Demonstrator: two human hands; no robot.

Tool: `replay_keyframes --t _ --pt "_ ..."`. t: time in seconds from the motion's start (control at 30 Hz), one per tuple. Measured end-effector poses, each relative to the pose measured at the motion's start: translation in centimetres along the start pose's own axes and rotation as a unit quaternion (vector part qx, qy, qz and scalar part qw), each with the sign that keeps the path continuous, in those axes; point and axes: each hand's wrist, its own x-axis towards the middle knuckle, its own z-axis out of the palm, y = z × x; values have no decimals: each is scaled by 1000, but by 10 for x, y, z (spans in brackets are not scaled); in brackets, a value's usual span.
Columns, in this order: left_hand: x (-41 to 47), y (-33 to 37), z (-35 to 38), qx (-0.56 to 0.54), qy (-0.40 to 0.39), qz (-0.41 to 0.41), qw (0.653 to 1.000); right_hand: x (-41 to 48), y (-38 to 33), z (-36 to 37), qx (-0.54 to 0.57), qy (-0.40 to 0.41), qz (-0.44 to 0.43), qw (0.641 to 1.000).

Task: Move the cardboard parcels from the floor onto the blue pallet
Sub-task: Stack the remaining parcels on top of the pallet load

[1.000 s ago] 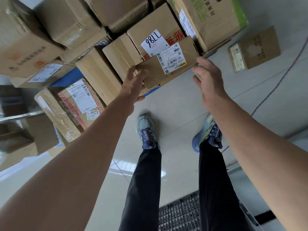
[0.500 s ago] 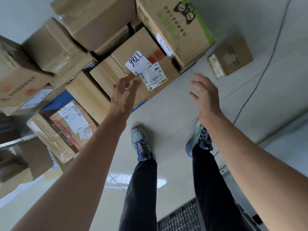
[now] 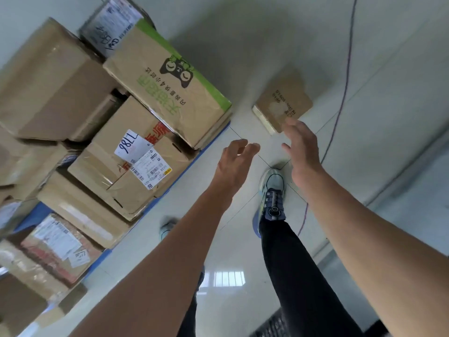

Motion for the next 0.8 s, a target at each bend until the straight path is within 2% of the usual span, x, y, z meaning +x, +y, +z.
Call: replay_keyframes --t 0.13,0.23,0.37,0.57,0.8 --pt "69 4 42 -51 21 -99 994 67 0 -28 -19 3 28 999" --pt "120 1 63 -82 24 -133 987 117 4 -41 -38 -2 35 999" --pt "172 2 83 -89 36 -158 983 177 14 -54 -76 -5 8 997" --pt "222 -2 102 -138 48 -206 968 242 19 -52 -195 -50 -44 978" --pt "239 2 110 -192 42 -188 962 259 19 -45 -242 -81 -36 966"
